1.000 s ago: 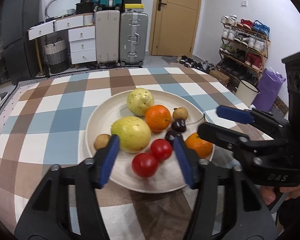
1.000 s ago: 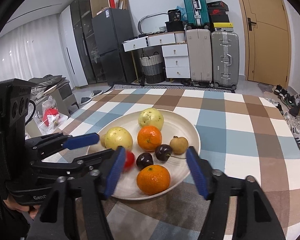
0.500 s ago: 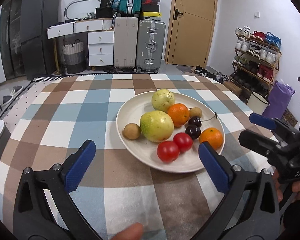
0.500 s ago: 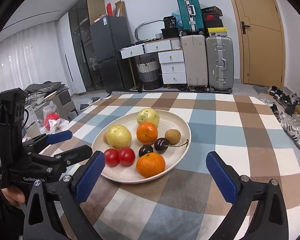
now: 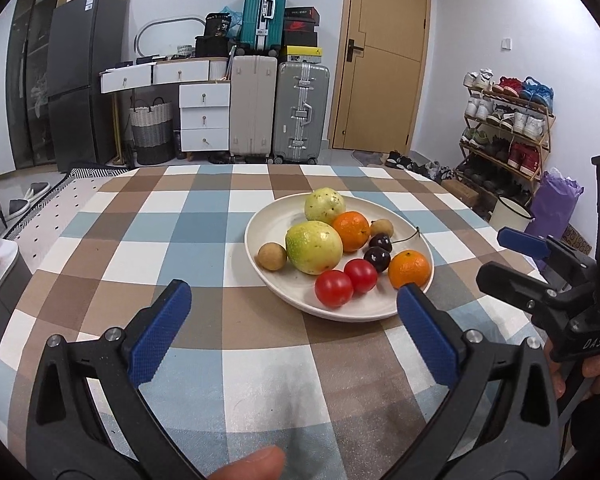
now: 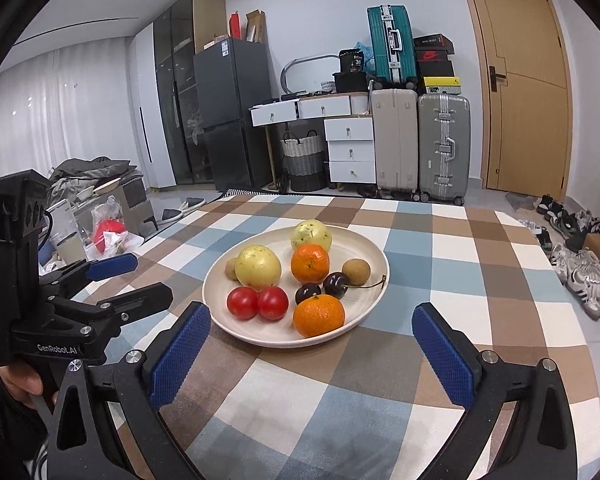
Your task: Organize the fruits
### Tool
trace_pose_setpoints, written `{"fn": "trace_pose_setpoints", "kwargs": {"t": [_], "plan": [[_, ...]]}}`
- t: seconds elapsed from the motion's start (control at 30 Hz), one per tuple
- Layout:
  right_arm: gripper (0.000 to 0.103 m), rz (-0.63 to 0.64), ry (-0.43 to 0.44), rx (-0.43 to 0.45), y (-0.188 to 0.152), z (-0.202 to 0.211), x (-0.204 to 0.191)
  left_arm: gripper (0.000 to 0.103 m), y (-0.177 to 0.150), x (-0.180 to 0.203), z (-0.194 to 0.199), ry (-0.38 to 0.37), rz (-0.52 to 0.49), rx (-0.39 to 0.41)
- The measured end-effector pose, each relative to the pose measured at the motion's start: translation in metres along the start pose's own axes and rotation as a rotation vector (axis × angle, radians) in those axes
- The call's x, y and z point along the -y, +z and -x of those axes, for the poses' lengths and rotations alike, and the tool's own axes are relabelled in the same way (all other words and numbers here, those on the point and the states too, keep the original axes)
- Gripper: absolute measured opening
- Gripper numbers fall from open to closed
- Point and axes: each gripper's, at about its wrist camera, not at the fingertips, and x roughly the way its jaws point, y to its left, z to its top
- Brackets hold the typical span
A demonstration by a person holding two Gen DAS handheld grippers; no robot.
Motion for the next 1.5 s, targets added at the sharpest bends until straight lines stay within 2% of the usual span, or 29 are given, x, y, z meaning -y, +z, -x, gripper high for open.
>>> {"fn": "trace_pose_setpoints", "kwargs": {"t": [1.5], "plan": [[0.103, 0.019, -0.010, -0.007, 0.0004, -0.0001, -0.0051, 0.103, 0.0001, 0.0039, 0.0019, 0.005, -0.019, 0.007]]}}
